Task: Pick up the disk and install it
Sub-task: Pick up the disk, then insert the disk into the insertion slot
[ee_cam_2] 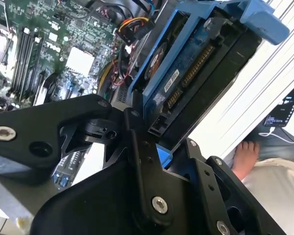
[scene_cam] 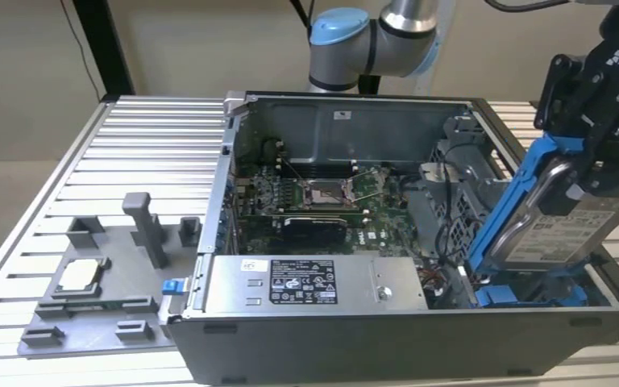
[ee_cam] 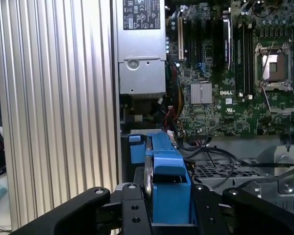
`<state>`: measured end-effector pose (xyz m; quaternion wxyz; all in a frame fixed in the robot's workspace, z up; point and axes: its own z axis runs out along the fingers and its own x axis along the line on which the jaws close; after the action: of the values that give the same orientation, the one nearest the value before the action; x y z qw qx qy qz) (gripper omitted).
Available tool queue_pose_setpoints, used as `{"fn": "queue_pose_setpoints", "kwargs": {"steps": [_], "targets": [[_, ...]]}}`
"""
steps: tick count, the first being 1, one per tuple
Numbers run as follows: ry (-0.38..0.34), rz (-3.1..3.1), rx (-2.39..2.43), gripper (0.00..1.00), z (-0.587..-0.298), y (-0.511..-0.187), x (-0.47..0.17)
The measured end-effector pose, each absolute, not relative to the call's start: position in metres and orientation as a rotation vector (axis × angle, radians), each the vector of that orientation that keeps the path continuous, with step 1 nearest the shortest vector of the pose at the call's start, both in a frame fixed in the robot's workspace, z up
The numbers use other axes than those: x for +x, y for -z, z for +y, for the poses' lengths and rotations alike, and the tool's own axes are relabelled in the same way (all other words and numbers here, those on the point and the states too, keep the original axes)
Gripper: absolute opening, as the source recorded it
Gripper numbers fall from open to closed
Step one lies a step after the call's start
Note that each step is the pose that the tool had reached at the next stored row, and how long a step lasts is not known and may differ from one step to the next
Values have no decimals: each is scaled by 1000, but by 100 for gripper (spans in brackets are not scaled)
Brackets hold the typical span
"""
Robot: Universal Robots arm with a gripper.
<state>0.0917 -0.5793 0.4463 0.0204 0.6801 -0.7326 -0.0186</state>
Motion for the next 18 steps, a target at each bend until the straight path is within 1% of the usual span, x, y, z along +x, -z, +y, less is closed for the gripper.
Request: {"fn": "queue_pose_setpoints", "kwargs": {"steps": [18], "targets": [[70, -2280, 2113, 0, -580, -427, 100]]}}
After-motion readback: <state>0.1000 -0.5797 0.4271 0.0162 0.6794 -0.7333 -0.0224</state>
